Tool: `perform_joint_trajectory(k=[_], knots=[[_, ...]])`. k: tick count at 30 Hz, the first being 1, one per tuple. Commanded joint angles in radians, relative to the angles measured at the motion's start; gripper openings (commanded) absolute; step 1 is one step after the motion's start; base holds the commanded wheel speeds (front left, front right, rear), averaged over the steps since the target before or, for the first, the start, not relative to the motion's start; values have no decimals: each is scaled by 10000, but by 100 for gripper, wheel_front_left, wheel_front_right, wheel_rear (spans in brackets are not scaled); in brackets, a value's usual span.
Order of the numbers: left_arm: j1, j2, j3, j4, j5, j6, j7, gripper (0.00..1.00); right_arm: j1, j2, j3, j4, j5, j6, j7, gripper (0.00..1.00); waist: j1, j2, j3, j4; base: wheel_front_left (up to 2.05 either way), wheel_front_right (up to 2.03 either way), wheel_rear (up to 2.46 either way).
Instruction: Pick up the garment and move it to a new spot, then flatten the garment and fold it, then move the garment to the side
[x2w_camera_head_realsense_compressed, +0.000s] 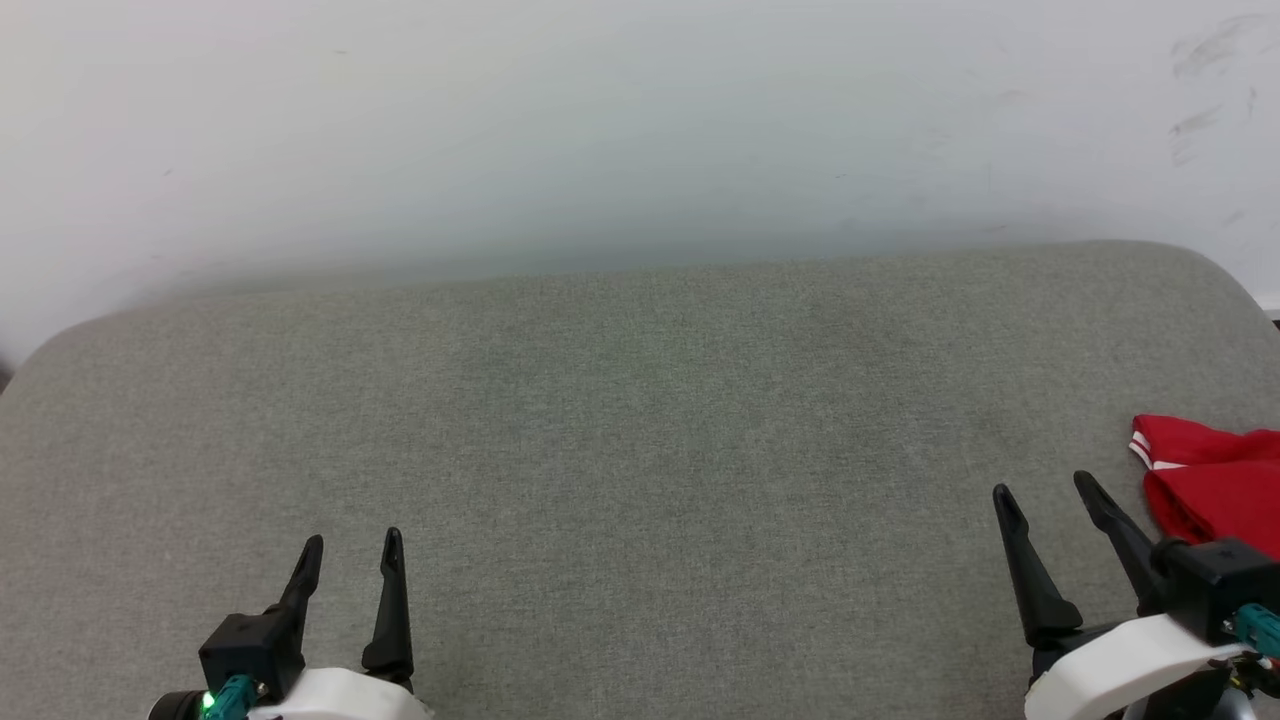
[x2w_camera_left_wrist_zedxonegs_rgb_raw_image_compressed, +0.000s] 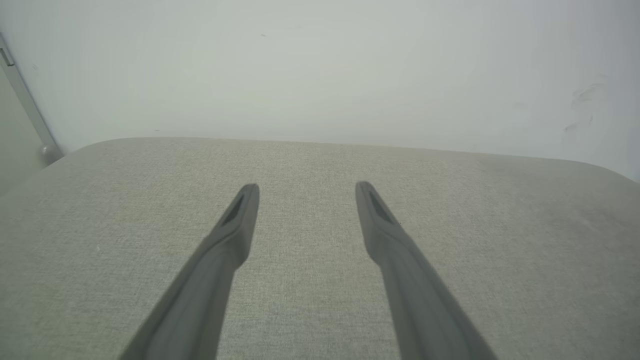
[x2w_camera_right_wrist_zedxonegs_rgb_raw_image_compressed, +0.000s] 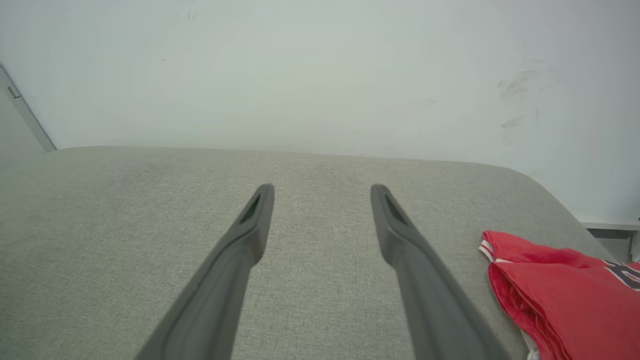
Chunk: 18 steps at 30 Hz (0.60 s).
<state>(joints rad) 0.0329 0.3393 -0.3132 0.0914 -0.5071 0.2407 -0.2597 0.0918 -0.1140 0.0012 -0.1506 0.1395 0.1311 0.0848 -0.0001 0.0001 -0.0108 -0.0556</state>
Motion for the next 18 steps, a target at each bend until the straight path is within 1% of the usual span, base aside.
perform_joint_trajectory(k=[1,14,15,17,18], knots=[[-51,2,18,16,-19,-3,-49,100,-57,22,5,18,-4,-8,2,100,1,-1,6,4,0,0,0],[-40,-61,108,100,-20,-76,-63,100,-41,-108,48,75,109,-8,-21,100,1,-1,19,76,0,0,0],[-2,-54,78,78,-12,-54,3,0,-42,-77,56,78,100,0,-19,0,1,-1,19,75,0,0,0],[82,-124,-8,260,-4,-40,22,0,27,-53,89,288,94,0,10,0,2,-1,21,77,0,0,0],[67,-202,92,249,-313,-132,104,0,5,-34,92,348,486,0,-25,0,2,-1,23,85,0,0,0]])
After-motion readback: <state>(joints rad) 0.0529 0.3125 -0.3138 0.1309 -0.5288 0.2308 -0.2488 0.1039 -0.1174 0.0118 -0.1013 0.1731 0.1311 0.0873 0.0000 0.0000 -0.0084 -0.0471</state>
